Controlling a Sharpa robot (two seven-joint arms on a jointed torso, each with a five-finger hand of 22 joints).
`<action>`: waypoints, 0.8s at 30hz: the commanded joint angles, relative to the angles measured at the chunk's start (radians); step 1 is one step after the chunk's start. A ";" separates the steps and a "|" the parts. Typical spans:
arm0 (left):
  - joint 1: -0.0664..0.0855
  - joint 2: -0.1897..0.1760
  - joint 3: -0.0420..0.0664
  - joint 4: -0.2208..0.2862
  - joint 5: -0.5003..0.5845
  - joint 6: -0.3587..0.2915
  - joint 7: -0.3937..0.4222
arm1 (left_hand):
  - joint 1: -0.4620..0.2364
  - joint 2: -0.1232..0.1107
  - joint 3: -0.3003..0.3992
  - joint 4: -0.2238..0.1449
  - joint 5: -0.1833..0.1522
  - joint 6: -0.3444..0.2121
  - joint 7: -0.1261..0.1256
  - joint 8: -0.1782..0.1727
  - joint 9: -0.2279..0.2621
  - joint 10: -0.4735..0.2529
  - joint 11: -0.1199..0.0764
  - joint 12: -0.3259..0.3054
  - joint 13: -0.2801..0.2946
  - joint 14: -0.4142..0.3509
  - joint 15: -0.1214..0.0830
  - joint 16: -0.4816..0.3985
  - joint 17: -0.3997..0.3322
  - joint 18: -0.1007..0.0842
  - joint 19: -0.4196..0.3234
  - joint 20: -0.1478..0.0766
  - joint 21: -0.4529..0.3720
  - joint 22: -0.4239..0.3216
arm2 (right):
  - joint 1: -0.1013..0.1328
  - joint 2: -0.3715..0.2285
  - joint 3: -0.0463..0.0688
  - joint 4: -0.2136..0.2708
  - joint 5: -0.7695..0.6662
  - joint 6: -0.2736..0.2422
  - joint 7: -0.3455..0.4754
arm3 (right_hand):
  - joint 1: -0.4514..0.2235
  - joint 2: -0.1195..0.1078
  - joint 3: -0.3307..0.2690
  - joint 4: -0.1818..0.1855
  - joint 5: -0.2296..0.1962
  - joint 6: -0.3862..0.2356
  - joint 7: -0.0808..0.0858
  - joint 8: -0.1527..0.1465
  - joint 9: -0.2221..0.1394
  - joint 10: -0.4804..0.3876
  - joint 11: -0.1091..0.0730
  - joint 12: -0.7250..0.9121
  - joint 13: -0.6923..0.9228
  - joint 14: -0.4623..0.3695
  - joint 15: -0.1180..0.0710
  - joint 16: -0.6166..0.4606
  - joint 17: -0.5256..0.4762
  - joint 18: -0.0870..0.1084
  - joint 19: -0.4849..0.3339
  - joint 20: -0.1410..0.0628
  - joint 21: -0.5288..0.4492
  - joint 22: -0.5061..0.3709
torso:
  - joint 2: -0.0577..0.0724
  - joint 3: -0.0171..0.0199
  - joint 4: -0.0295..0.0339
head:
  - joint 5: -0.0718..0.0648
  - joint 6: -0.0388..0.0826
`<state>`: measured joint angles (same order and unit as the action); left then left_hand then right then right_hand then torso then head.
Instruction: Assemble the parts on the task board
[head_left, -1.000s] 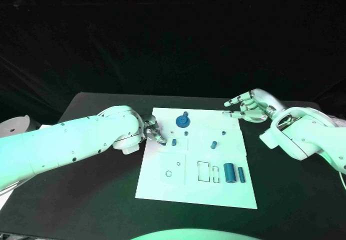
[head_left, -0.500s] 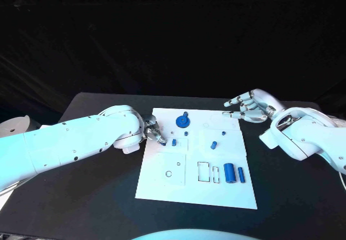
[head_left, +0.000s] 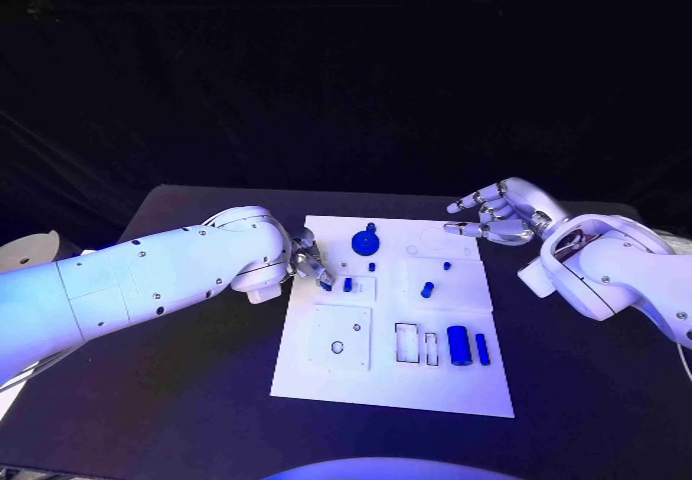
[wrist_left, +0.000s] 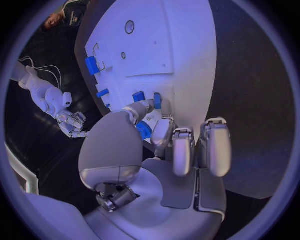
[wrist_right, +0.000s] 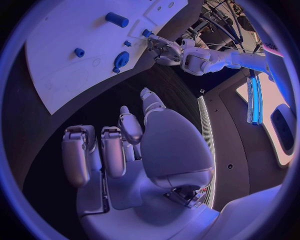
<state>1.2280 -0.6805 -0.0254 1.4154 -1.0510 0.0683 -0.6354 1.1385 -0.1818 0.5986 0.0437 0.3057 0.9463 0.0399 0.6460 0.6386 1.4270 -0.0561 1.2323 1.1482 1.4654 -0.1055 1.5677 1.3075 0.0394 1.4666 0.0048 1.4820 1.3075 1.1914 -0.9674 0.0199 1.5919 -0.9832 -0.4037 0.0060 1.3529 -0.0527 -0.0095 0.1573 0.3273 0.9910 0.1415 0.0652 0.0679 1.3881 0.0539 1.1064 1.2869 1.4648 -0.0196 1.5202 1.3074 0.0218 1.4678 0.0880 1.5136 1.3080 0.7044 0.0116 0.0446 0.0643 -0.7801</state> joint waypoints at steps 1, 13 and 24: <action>-0.010 0.010 -0.008 -0.004 -0.003 0.040 -0.017 | -0.013 0.007 -0.016 0.004 -0.001 0.033 -0.035 0.005 0.000 0.003 -0.007 0.007 0.005 0.105 -0.009 0.003 0.263 -0.014 0.072 -0.009 0.004 0.172 | -0.001 0.001 0.000 0.002 -0.008 0.015 0.007 | -0.006 0.006 -0.005 -0.002 0.005 0.008 -0.001 0.002 0.001 -0.007 -0.002 0.000 -0.001 0.085 -0.002 -0.004 0.176 0.005 0.041 -0.003 -0.007 0.150 | 0.000 0.0000 0.0008 | -0.001 0.000; -0.010 0.018 -0.008 -0.015 -0.029 0.039 -0.021 | -0.056 0.017 -0.079 0.040 0.000 0.049 -0.042 0.014 0.002 0.015 -0.012 0.032 0.035 0.105 -0.012 0.003 0.263 -0.018 0.078 -0.013 0.018 0.188 | -0.001 0.000 0.000 0.003 -0.008 0.014 0.008 | -0.006 0.006 -0.005 -0.002 0.005 0.008 -0.001 0.002 0.001 -0.007 -0.002 0.000 -0.001 0.085 -0.002 -0.004 0.176 0.005 0.041 -0.003 -0.007 0.150 | 0.000 -0.0004 0.0012 | -0.002 0.000; -0.010 0.021 -0.008 -0.027 -0.040 0.038 -0.027 | -0.081 0.018 -0.110 0.061 0.001 0.057 -0.045 0.016 0.002 0.021 -0.014 0.041 0.046 0.105 -0.014 0.003 0.263 -0.020 0.080 -0.014 0.024 0.195 | -0.001 0.000 0.000 0.002 -0.008 0.013 0.008 | -0.006 0.006 -0.005 -0.002 0.005 0.008 -0.001 0.002 0.001 -0.007 -0.002 0.000 -0.001 0.085 -0.002 -0.004 0.176 0.005 0.041 -0.003 -0.007 0.150 | 0.000 -0.0004 0.0008 | -0.002 0.000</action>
<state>1.2249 -0.6609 -0.0281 1.3937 -1.0799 0.0797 -0.6443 1.0650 -0.1661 0.4920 0.1062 0.3087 1.0045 -0.0055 0.6661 0.6413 1.4421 -0.0681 1.2669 1.1938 1.4654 -0.1126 1.5677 1.3075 0.0395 1.4666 -0.0023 1.5025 1.3074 1.1914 -0.9677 0.0199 1.5933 -0.9831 -0.4015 0.0064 1.3529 -0.0527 -0.0094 0.1573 0.3273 0.9910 0.1415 0.0652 0.0679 1.3881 0.0539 1.1064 1.2863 1.4648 -0.0196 1.5202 1.3080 0.0218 1.4678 0.0880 1.5136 1.3077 0.7040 0.0111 0.0456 0.0624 -0.7801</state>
